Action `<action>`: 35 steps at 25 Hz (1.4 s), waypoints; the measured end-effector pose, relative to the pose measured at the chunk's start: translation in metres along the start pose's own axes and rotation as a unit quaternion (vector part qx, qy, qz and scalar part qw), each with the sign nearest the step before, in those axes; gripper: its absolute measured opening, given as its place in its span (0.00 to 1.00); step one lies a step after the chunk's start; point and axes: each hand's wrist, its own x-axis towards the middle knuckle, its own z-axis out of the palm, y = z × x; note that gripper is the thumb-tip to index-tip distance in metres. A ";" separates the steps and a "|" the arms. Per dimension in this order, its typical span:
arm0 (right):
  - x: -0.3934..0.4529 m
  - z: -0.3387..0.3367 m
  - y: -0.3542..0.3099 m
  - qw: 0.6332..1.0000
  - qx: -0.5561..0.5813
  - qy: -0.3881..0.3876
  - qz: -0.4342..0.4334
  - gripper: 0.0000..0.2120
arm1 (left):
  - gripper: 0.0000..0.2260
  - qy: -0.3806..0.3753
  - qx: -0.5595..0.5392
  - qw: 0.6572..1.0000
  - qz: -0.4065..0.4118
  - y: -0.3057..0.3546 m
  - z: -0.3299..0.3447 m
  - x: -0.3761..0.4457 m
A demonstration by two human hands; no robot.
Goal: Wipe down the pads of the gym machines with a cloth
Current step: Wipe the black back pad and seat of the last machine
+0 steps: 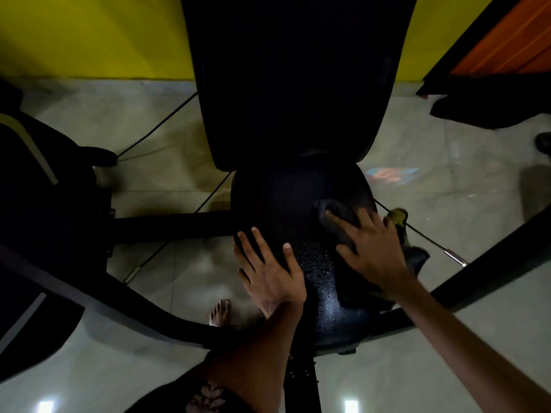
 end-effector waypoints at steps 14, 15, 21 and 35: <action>-0.008 -0.004 -0.028 0.984 0.009 0.002 0.180 0.29 | 0.30 -0.043 -0.017 0.999 -0.012 0.000 -0.001 0.001; -0.030 -0.006 -0.043 0.983 0.007 0.006 0.185 0.29 | 0.31 -0.062 -0.022 0.998 -0.006 0.002 -0.005 0.001; -0.038 -0.010 -0.041 0.964 0.001 -0.032 0.264 0.31 | 0.31 -0.136 -0.081 0.978 0.134 -0.036 -0.048 0.045; -0.002 -0.004 -0.102 0.966 -0.055 0.032 0.249 0.28 | 0.22 -0.186 -0.003 0.813 0.552 0.015 -0.007 0.209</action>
